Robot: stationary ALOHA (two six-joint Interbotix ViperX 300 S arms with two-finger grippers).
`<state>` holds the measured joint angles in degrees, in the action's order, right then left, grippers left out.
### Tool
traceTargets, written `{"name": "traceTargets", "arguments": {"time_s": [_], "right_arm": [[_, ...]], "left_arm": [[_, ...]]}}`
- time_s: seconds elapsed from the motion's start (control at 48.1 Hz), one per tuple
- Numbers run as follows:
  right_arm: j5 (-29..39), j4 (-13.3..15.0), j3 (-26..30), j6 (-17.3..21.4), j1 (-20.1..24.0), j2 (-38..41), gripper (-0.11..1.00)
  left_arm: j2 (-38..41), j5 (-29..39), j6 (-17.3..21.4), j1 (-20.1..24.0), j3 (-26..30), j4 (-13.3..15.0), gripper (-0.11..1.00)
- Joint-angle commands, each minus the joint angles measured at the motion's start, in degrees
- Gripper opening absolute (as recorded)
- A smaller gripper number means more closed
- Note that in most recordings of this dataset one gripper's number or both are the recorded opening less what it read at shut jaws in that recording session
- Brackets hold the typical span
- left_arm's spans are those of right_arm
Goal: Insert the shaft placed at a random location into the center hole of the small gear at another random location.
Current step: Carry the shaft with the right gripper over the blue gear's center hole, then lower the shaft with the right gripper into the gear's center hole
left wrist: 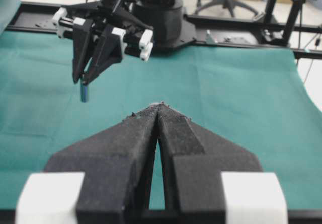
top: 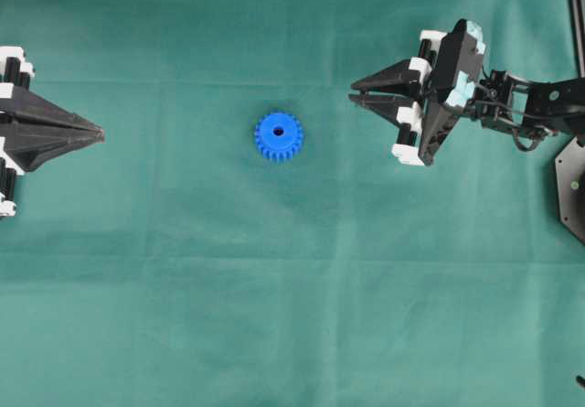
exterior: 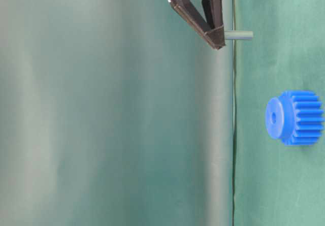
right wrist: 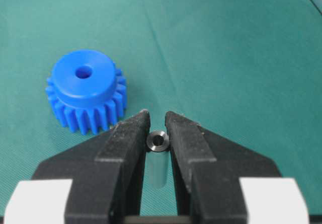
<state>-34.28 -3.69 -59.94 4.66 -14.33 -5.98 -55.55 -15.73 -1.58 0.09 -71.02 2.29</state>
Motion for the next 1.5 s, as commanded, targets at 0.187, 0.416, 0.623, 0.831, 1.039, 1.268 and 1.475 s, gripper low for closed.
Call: {"name": "traceTargets", "arguments": {"time_s": [0.187,0.416,0.623,0.831,1.039,1.268,1.475], "right_arm": [[0.00,0.09,6.94,-0.26,3.16,2.90,0.15],[1.58,0.79,15.03,-0.79,5.10,8.00,0.15],[4.04,1.58,20.74,-1.23,6.42,11.16,0.15],[4.83,1.58,20.83,-1.93,6.33,11.43,0.15],[4.31,1.49,20.48,-2.11,5.98,13.97,0.15],[3.25,0.97,20.57,-1.93,5.89,17.14,0.15],[2.72,0.97,20.48,-1.93,5.98,17.23,0.15]], "left_arm": [[0.26,-0.44,0.09,-0.09,0.44,0.09,0.00],[0.26,-0.62,0.00,-0.09,0.53,0.09,0.00],[0.26,-0.62,0.00,-0.09,0.44,0.09,0.00],[0.26,-0.62,0.00,-0.09,0.44,0.18,0.00],[0.26,-0.70,0.00,-0.09,0.35,0.18,0.00],[0.26,-0.70,0.00,-0.09,0.35,0.18,0.00],[0.26,-0.62,0.00,-0.09,0.18,0.18,0.00]]}}
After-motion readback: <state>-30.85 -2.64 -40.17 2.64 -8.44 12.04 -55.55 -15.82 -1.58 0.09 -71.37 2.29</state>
